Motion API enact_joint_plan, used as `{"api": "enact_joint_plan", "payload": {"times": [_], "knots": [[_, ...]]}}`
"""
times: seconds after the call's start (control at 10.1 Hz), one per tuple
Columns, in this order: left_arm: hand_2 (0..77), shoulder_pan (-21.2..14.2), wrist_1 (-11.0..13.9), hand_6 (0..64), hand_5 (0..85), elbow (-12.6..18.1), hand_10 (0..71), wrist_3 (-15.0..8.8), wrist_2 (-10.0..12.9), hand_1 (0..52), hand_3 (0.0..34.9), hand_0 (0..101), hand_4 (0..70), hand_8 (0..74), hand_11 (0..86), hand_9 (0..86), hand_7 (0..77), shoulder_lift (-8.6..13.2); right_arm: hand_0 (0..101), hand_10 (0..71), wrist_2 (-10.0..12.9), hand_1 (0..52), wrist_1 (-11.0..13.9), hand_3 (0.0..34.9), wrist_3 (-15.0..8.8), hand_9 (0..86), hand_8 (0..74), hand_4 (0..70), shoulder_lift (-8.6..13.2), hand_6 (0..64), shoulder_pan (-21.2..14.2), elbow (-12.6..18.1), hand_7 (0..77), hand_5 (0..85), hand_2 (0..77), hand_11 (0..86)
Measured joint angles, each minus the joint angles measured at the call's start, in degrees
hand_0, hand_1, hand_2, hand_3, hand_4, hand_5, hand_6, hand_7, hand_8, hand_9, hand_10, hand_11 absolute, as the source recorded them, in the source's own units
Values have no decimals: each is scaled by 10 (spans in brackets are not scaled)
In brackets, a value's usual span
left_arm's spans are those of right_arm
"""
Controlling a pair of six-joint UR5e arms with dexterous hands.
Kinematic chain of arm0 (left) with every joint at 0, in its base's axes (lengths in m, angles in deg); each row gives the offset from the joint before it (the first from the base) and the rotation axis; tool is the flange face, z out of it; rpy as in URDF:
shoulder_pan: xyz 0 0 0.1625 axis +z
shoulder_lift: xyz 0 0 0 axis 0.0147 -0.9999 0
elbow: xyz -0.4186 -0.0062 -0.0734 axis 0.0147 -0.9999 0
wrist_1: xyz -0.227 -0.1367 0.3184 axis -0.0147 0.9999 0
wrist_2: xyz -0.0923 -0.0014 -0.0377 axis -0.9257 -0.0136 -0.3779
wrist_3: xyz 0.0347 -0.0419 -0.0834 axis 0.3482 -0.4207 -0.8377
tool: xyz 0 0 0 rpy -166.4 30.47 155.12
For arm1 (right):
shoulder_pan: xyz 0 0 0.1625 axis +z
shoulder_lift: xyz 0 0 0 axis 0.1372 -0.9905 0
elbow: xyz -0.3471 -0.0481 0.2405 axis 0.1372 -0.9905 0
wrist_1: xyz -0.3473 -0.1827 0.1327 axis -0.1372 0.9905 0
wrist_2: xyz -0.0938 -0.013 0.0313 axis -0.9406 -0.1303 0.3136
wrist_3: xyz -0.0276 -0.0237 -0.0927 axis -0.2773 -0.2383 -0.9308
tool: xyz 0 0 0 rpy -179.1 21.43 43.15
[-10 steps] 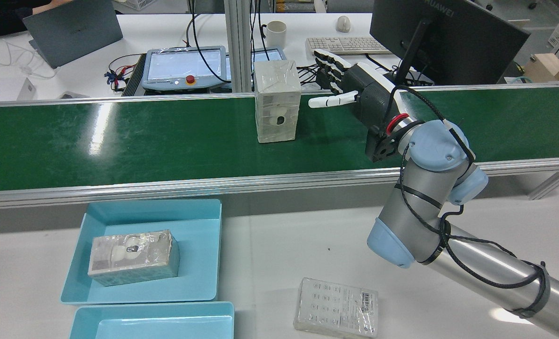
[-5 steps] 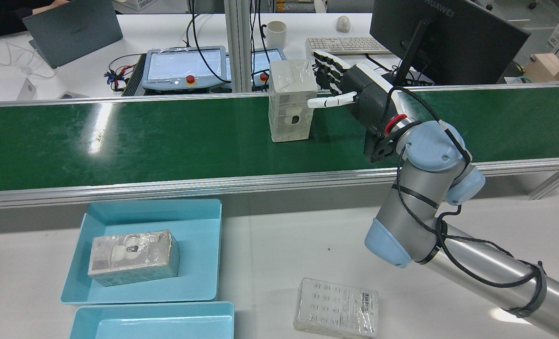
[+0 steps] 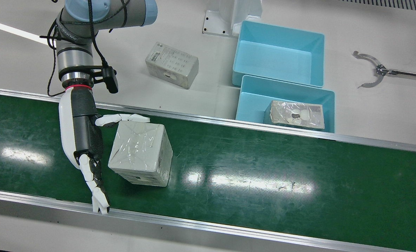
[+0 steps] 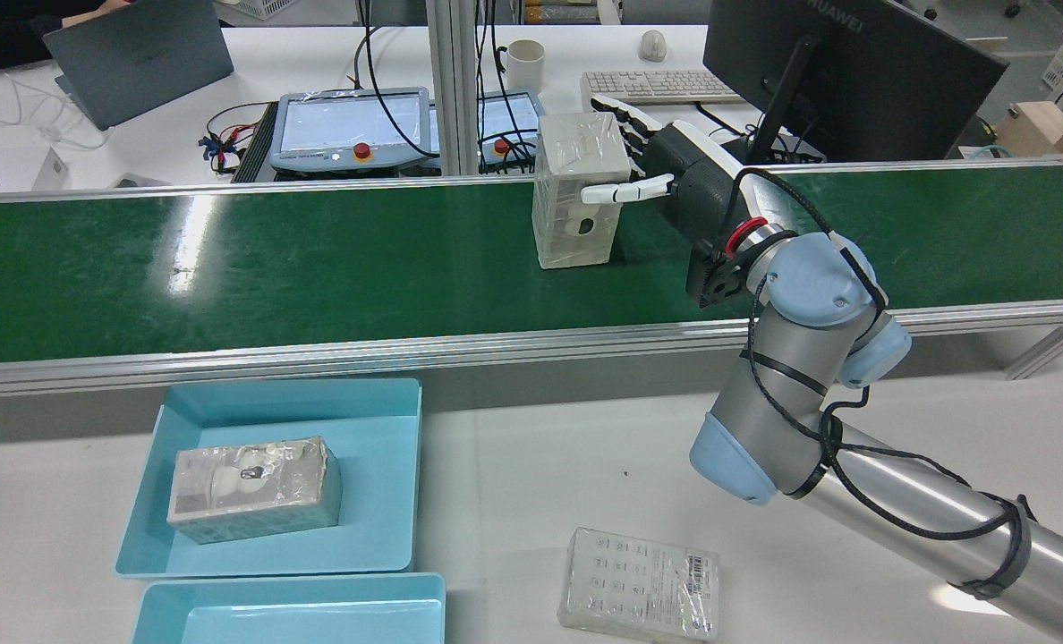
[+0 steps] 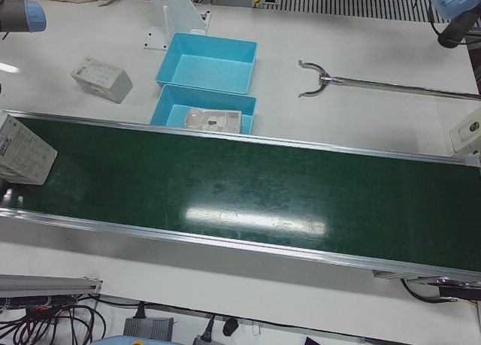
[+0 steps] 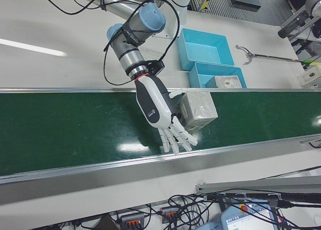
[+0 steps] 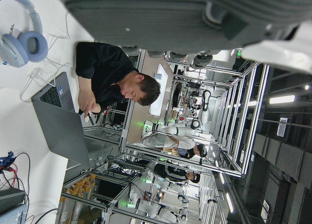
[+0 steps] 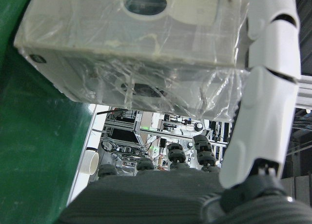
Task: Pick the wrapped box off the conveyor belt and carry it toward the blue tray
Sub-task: 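Close the right hand fingers around the white wrapped box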
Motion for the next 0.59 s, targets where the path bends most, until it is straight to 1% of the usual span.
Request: {"api": "enact_joint_plan", "payload": {"times": [0.1, 0.2, 0.3, 0.4, 0.49, 0.59], "knots": [[11, 0, 0, 0, 11, 0, 5, 0, 0, 0, 0, 0, 0, 0, 0, 0, 0, 0, 446, 0, 3, 120, -5, 156, 0, 16, 5, 27, 0, 0, -1, -3, 33, 109, 142, 11], [5, 0, 0, 0, 11, 0, 5, 0, 0, 0, 0, 0, 0, 0, 0, 0, 0, 0, 449, 11, 7, 120, -7, 146, 0, 16, 5, 44, 0, 0, -1, -4, 60, 131, 142, 11], [5, 0, 0, 0, 11, 0, 5, 0, 0, 0, 0, 0, 0, 0, 0, 0, 0, 0, 454, 11, 9, 120, -9, 128, 1, 16, 5, 60, 0, 49, -1, -4, 136, 196, 158, 11], [5, 0, 0, 0, 11, 0, 0, 0, 0, 0, 0, 0, 0, 0, 0, 0, 0, 0, 454, 60, 12, 115, -10, 94, 1, 71, 60, 93, 0, 131, -2, -3, 224, 273, 191, 22], [11, 0, 0, 0, 11, 0, 5, 0, 0, 0, 0, 0, 0, 0, 0, 0, 0, 0, 454, 60, 15, 115, -10, 94, 1, 71, 60, 93, 0, 131, -2, -1, 224, 273, 191, 22], [11, 0, 0, 0, 11, 0, 0, 0, 0, 0, 0, 0, 0, 0, 0, 0, 0, 0, 438, 185, 17, 33, -10, 0, 1, 262, 251, 147, 0, 251, -2, 2, 338, 480, 245, 251]]}}
